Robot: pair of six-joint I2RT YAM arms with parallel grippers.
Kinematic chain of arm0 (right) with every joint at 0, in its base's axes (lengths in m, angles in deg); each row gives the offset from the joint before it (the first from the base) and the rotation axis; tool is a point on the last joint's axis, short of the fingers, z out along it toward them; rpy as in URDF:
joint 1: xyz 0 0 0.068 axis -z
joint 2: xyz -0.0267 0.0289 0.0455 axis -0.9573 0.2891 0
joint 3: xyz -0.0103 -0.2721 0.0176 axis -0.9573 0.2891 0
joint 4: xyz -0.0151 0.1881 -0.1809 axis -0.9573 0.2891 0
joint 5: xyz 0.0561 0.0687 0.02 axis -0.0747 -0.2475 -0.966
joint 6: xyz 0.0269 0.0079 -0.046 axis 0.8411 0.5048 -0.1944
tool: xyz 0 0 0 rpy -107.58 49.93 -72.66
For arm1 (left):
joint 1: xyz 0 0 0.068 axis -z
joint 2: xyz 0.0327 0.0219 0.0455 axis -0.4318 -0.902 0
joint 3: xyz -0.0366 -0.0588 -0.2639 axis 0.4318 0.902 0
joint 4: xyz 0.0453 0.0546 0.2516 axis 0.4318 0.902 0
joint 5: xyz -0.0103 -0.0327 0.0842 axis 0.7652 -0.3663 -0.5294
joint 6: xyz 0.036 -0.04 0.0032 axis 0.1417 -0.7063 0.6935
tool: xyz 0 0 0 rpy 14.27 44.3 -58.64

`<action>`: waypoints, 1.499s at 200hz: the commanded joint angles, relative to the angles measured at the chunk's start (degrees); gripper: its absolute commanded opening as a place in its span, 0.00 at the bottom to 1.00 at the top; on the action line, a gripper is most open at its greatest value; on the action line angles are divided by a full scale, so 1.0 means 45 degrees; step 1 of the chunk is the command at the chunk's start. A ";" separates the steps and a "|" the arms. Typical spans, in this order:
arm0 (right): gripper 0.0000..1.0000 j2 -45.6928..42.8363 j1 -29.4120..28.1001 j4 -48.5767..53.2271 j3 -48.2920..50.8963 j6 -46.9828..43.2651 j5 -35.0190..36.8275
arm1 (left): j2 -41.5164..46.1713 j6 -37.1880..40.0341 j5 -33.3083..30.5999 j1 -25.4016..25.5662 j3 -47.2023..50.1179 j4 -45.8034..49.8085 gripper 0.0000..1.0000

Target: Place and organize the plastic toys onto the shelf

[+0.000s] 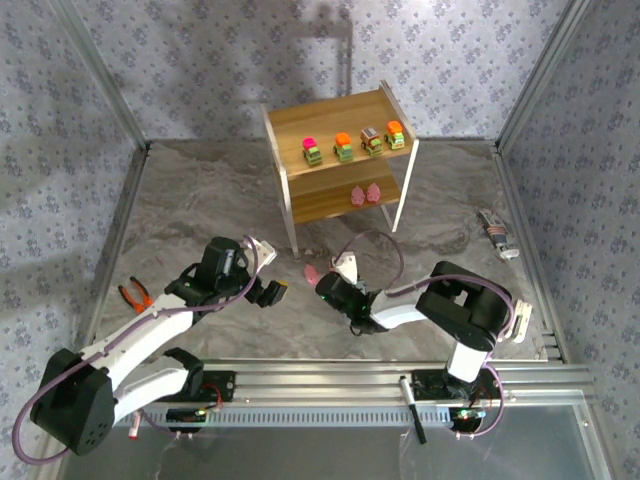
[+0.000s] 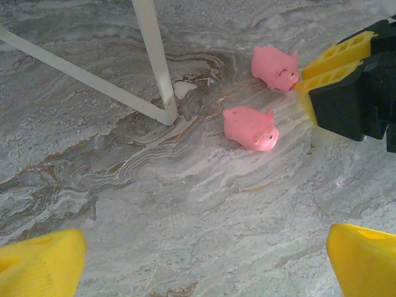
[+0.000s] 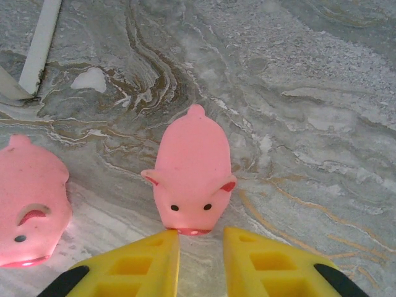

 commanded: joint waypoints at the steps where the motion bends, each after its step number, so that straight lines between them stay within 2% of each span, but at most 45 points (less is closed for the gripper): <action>1: 0.24 0.0084 0.0154 -0.0148 -0.0160 -0.0353 -0.0034 | -0.0060 -0.0104 0.0316 0.0006 -0.0453 -0.0315 1.00; 42: 0.22 -0.0253 0.0308 -0.0288 0.0229 -0.0598 -0.0290 | -0.0136 -0.0104 0.0312 0.0009 -0.0495 -0.0364 1.00; 51: 0.26 -0.0304 0.0341 -0.0277 0.0276 -0.0639 -0.0334 | -0.0155 -0.0104 0.0339 -0.0001 -0.0494 -0.0391 1.00; 83: 0.47 -0.0421 0.0343 -0.0301 0.0351 -0.0937 -0.0657 | -0.0217 -0.0114 0.0309 0.0014 -0.0500 -0.0490 1.00; 98: 0.49 -0.0488 0.0349 -0.0219 0.0370 -0.0985 -0.0656 | -0.0236 -0.0105 0.0304 0.0025 -0.0491 -0.0511 1.00; 219: 0.49 0.0105 0.1153 -0.0669 -0.0507 -0.1884 -0.1276 | -0.0275 -0.0139 0.0295 0.0019 -0.0492 -0.0611 1.00; 237: 0.47 0.0154 0.1305 -0.0746 -0.0540 -0.1923 -0.1371 | -0.0275 -0.0140 0.0275 0.0019 -0.0493 -0.0619 1.00; 265: 0.38 0.0159 0.1413 -0.0710 -0.0548 -0.1999 -0.1522 | -0.0295 -0.0144 0.0263 0.0019 -0.0491 -0.0608 0.99; 300: 0.42 0.0190 0.1409 -0.0635 -0.0484 -0.2003 -0.1593 | -0.0370 -0.0125 0.0259 0.0017 -0.0525 -0.0666 1.00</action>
